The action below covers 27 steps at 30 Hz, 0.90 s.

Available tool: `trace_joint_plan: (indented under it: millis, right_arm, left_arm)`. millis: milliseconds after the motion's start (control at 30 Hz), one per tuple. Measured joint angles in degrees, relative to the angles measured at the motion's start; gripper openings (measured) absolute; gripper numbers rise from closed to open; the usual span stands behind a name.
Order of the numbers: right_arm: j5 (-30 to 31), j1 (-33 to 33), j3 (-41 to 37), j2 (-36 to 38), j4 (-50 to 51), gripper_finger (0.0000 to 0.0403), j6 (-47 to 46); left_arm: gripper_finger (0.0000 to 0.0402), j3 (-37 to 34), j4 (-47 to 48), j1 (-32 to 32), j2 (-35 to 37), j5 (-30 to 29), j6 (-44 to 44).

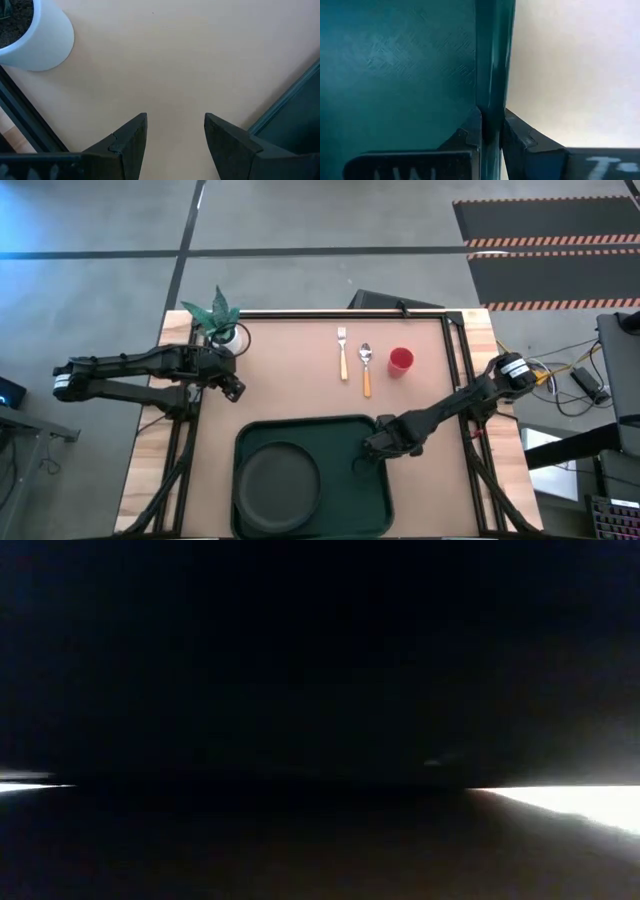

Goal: Pick and place plate/cup/fork/spoon on tray
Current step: Adjust the black serving tray

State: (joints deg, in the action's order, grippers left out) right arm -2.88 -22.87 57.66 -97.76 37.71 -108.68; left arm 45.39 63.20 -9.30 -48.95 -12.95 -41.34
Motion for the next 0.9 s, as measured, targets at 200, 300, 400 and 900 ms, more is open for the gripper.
trace_joint_plan:
  millis: [200, 300, 400, 900]
  right_arm:
    - [1.3, 0.2, -4.8, -0.1, -5.1, 0.0027, -2.0]
    - [5.1, 0.2, -6.2, -0.2, -3.9, 0.0027, -3.5]
    - [7.6, 0.6, -7.1, -0.1, -4.7, 0.0027, -5.4]
    - [9.4, 1.9, -9.1, -0.1, -6.4, 0.0027, -1.2]
  left_arm:
    - [0.0180, 0.0, 0.0, 0.0, 0.0, 0.0, 0.0]
    - [0.0180, 0.0, -0.1, 0.0, 0.0, 0.0, 0.0]
    - [0.0180, 0.0, -0.2, 0.0, 0.0, 0.0, -0.1]
    - [0.0180, 0.0, -0.2, 0.0, -0.1, 0.3, 0.0]
